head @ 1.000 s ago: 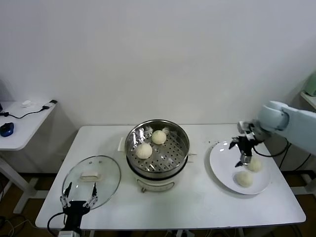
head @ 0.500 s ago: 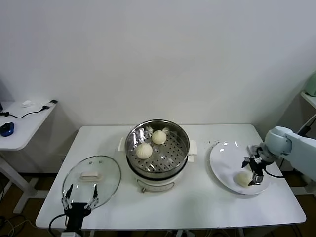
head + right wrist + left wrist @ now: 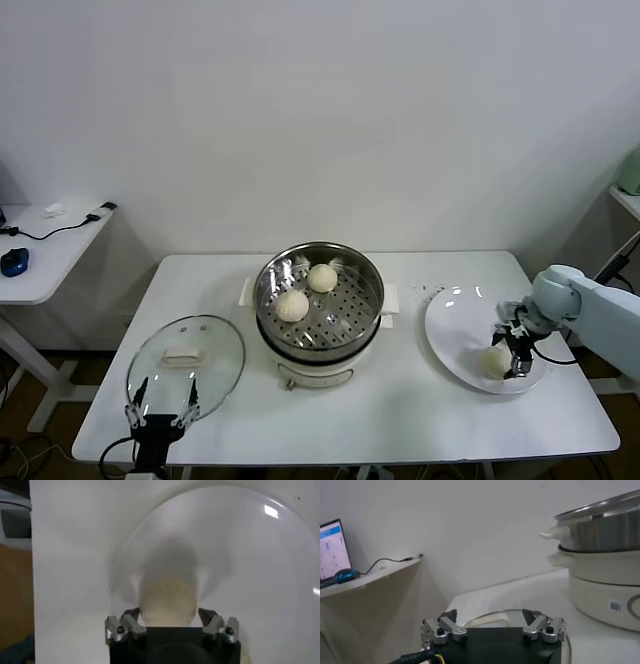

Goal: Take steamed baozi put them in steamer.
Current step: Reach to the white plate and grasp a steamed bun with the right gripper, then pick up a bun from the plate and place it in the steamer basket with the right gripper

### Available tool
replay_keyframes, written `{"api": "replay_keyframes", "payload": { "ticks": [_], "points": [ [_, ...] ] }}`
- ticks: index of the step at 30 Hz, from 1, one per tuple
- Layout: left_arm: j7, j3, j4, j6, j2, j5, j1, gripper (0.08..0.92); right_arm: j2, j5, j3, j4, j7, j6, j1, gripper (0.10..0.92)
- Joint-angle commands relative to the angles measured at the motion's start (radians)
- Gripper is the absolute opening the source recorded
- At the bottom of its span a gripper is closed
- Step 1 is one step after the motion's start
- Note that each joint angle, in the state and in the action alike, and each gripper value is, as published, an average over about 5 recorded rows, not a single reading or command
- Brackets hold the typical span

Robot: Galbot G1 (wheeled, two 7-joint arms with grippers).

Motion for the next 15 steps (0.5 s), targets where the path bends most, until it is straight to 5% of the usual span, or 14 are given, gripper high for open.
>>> {"api": "replay_keyframes", "payload": {
  "ticks": [1, 15],
  "points": [
    [0.0, -0.001, 0.003, 0.0, 0.0, 0.003, -0.001, 0.823, 0.024, -0.008, 0.019, -0.027, -0.008, 0.004, -0.018, 0.66],
    [0.0, -0.003, 0.006, -0.001, 0.001, 0.003, 0.0, 0.823, 0.003, 0.015, 0.008, -0.014, -0.037, 0.025, 0.02, 0.561]
  ]
}}
